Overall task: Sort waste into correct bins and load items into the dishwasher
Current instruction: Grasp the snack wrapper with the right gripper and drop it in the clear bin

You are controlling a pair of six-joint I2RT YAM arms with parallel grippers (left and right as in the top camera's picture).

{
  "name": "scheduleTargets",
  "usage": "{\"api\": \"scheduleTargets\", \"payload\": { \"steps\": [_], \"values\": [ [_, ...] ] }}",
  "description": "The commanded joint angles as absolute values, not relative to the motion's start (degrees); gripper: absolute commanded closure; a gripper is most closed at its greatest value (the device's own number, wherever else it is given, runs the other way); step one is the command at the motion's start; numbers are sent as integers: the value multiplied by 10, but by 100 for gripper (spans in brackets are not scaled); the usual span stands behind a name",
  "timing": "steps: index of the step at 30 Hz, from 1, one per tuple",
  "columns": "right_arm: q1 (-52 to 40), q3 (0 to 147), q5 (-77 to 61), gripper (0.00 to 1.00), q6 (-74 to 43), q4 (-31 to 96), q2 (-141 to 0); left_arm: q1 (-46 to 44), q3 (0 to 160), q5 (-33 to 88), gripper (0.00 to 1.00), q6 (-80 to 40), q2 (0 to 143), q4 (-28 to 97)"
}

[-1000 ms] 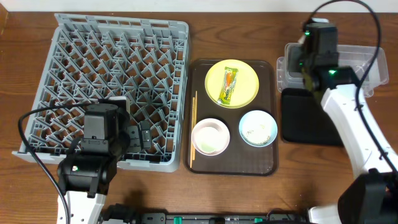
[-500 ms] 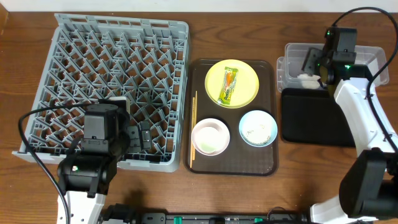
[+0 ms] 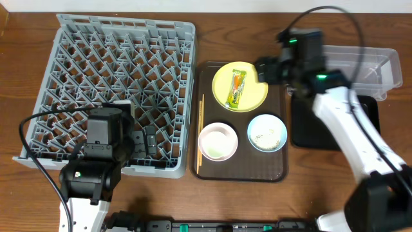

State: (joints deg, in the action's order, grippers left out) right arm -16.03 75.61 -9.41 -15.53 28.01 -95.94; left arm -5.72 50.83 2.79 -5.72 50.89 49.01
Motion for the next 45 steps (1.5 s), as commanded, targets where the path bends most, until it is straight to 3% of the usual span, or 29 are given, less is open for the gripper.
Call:
{"api": "scheduleTargets", "payload": {
  "steps": [1, 10, 16, 20, 21, 24, 26, 35, 39, 45],
  "values": [
    [-208, 756, -28, 11, -221, 267, -1008, -54, 522, 24, 2, -50, 509, 491],
    [-284, 756, 96, 6, -316, 189, -1123, -54, 519, 24, 2, -50, 509, 495],
    [-292, 756, 96, 13, -384, 178, -1183, -54, 519, 24, 2, -50, 509, 499],
    [-292, 756, 96, 42, -389, 176, -1193, -54, 519, 24, 2, -50, 509, 499],
    [-292, 756, 94, 58, -389, 176, -1192, -54, 519, 24, 2, -50, 509, 499],
    [-291, 757, 85, 90, -389, 176, -1184, -54, 519, 23, 2, -50, 509, 499],
    [-287, 757, 86, 99, -378, 176, -1169, -54, 519, 23, 2, -50, 509, 499],
    [-217, 757, 117, 99, -304, 178, -1022, -54, 519, 23, 2, -50, 509, 499],
    [-125, 757, 153, 99, -300, 190, -954, -54, 519, 24, 2, -50, 509, 499],
    [-26, 757, 152, 99, -385, 235, -961, -54, 519, 24, 2, -50, 509, 499]
  ]
}}
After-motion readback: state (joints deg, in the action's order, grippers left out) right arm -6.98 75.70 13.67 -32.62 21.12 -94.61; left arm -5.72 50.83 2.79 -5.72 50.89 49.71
